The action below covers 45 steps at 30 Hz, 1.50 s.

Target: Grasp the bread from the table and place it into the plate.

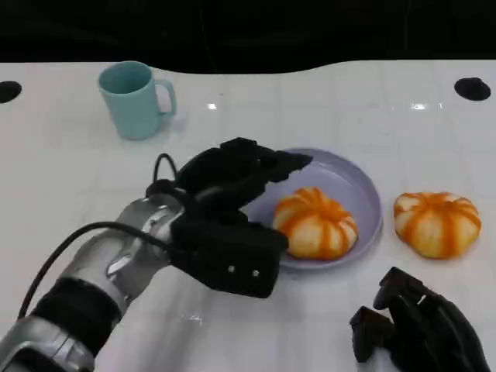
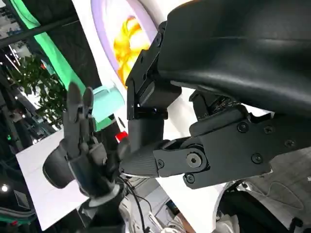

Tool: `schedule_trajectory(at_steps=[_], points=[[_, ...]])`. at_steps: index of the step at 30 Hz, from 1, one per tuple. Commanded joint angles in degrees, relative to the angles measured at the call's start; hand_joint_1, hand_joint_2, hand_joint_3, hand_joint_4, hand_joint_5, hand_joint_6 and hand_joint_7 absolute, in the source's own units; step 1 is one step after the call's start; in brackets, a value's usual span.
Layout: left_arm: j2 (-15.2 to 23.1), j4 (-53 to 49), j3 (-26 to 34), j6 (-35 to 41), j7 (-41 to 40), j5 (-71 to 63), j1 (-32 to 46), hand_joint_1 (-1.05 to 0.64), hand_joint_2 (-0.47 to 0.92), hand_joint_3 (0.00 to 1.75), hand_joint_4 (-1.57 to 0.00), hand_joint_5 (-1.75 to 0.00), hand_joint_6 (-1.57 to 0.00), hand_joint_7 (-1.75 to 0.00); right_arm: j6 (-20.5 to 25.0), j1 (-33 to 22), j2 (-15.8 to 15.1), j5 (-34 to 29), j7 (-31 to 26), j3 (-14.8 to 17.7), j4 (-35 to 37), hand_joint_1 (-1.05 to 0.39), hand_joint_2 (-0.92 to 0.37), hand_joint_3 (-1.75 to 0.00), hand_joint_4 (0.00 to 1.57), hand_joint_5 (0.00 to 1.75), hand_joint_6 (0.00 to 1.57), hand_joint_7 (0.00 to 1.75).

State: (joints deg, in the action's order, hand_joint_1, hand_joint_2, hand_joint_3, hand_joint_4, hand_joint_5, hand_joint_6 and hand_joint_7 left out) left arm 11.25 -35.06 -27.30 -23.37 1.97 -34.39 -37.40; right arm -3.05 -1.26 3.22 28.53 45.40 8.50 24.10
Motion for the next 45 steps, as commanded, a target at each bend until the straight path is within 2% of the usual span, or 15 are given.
schedule_trajectory(at_steps=[1,2,3,6,9,10,11,12,14,15,17,20,22,31,45], points=[[-0.16,4.29,5.65,-4.42,3.0,11.71,7.36,-0.76,0.92,0.39,-0.31,-0.67,-0.44,-0.1,-0.53,-0.03,-0.67,0.44,0.47,0.69,0.62,-0.57,-0.92,-0.24,0.78,1.69,0.69,1.41],[-1.34,4.85,7.42,-6.06,4.9,17.12,9.54,-0.74,0.92,0.39,-0.33,-0.71,-0.46,-0.1,-0.53,0.04,-0.7,0.39,0.46,0.7,0.68,-0.57,-0.92,-0.25,0.78,1.69,0.69,1.41],[-2.31,5.34,8.75,-7.01,6.61,21.41,11.21,-0.66,0.92,0.31,-0.44,-0.82,-0.57,-0.14,-0.57,0.1,-0.71,0.33,0.45,0.7,0.71,-0.57,-0.92,-0.25,0.78,1.69,0.69,1.41],[-4.36,7.54,11.65,-7.82,11.25,30.72,15.65,-0.57,0.92,0.26,-0.58,-0.93,-0.7,-0.19,-0.9,0.28,-0.68,0.22,0.55,0.75,0.93,-0.57,-0.92,-0.26,0.78,1.68,0.68,1.41],[-7.19,11.74,14.53,-4.63,17.74,42.45,21.08,-0.52,0.92,0.27,-0.66,-0.99,-0.78,-0.23,-0.8,0.35,-0.66,0.06,0.06,0.75,0.78,-0.57,-0.92,-0.26,0.78,1.69,0.68,1.41],[-8.12,13.71,15.32,-2.64,20.0,46.58,23.11,-0.53,0.92,0.27,-0.67,-1.1,-0.79,-0.33,-0.6,0.4,-0.66,0.17,0.0,0.79,0.72,-0.57,-0.92,-0.25,0.78,1.68,0.69,1.41],[-8.82,16.37,15.96,0.26,21.62,50.42,25.48,-0.55,0.92,0.28,-0.66,-1.2,-0.73,-0.52,-0.26,0.43,-0.68,0.3,-0.08,0.82,0.66,-0.57,-0.92,-0.25,0.78,1.68,0.69,1.4],[-9.32,18.97,16.49,2.86,22.7,53.4,27.72,-0.62,0.92,0.29,-0.63,-1.36,-0.62,-0.85,-0.06,0.47,-0.73,0.37,-0.11,0.84,0.62,-0.57,-0.92,-0.24,0.78,1.68,0.69,1.4],[-9.58,23.28,17.23,6.85,24.25,56.96,31.31,-0.66,0.92,0.33,-0.58,-1.51,-0.52,-1.13,-0.08,0.54,-0.78,0.34,-0.11,0.86,0.64,-0.56,-0.92,-0.24,0.78,1.67,0.69,1.4],[-9.58,24.78,17.53,8.33,24.87,57.96,32.45,-0.64,0.92,0.36,-0.55,-1.58,-0.48,-1.22,-0.16,0.57,-0.79,0.34,-0.08,0.89,0.69,-0.56,-0.92,-0.24,0.78,1.67,0.7,1.39],[-9.4,28.3,18.12,11.84,26.31,60.67,35.45,-0.63,0.92,0.41,-0.55,-1.63,-0.46,-1.28,0.0,0.66,-0.84,0.41,0.01,0.92,0.72,-0.56,-0.92,-0.24,0.78,1.67,0.7,1.39],[-9.11,32.03,19.08,16.33,28.24,63.76,38.82,-0.61,0.92,0.49,-0.59,-1.73,-0.49,-1.38,0.24,0.71,-0.87,0.49,-0.05,0.97,0.65,-0.56,-0.92,-0.24,0.78,1.68,0.7,1.4],[-9.19,33.29,19.73,18.09,29.13,64.93,40.48,-0.63,0.92,0.47,-0.66,-1.74,-0.51,-1.49,0.52,0.62,-0.88,0.4,-0.43,0.93,0.37,-0.56,-0.92,-0.23,0.78,1.67,0.7,1.39],[-10.14,34.17,20.67,21.09,32.28,65.84,45.05,-0.64,0.92,0.4,-0.82,-1.75,-0.55,-1.74,0.82,0.03,-0.85,0.22,-0.98,0.55,-0.73,-0.56,-0.92,-0.22,0.78,1.68,0.71,1.38],[-10.82,32.06,22.93,21.45,34.74,65.2,45.3,-0.67,0.92,0.37,-0.85,-1.75,-0.58,-1.75,-0.71,0.55,-0.8,-0.08,-0.4,0.72,0.53,-0.55,-0.92,-0.25,0.77,1.7,0.68,1.43]])
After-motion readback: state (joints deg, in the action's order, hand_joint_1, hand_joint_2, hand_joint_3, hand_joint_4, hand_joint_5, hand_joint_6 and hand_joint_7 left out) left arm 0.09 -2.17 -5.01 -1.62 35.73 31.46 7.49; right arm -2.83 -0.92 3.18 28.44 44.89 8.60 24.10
